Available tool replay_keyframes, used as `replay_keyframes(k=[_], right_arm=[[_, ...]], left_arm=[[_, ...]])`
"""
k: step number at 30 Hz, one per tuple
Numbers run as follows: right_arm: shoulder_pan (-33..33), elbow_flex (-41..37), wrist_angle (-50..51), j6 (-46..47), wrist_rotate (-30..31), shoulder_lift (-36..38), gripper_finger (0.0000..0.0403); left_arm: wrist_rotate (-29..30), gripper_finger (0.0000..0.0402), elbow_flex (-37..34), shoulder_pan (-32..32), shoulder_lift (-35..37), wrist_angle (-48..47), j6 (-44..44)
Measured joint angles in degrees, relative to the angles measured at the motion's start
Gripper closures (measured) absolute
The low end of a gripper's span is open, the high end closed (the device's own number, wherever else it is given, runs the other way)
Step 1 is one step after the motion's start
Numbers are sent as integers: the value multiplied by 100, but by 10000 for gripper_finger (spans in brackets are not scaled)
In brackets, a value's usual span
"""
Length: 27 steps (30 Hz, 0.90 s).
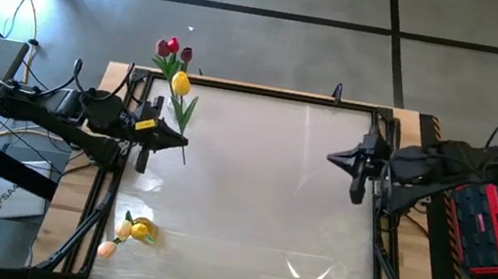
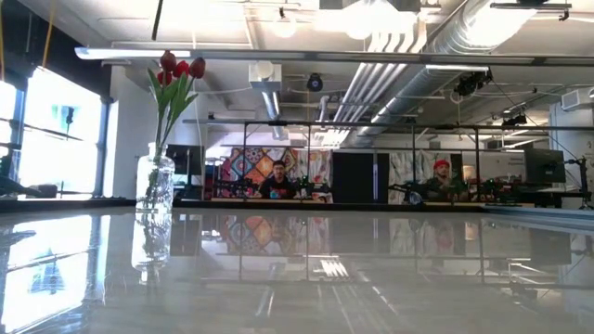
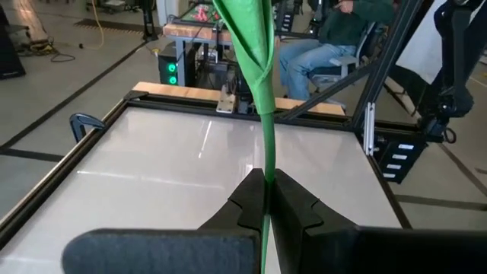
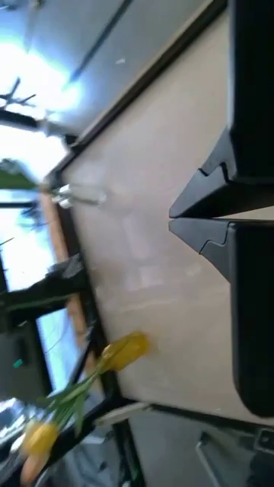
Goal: Sort flowers into vase by color
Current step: Put the yellow flower into the yellow vase
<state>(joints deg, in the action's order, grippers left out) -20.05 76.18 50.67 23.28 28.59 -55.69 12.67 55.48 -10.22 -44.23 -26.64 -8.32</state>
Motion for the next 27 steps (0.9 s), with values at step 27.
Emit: replay_keyframes(k=[27], right_arm=[[749, -299, -2505, -1580, -943, 677, 402]], left_arm=[[15, 401, 0, 7, -142, -14, -62]])
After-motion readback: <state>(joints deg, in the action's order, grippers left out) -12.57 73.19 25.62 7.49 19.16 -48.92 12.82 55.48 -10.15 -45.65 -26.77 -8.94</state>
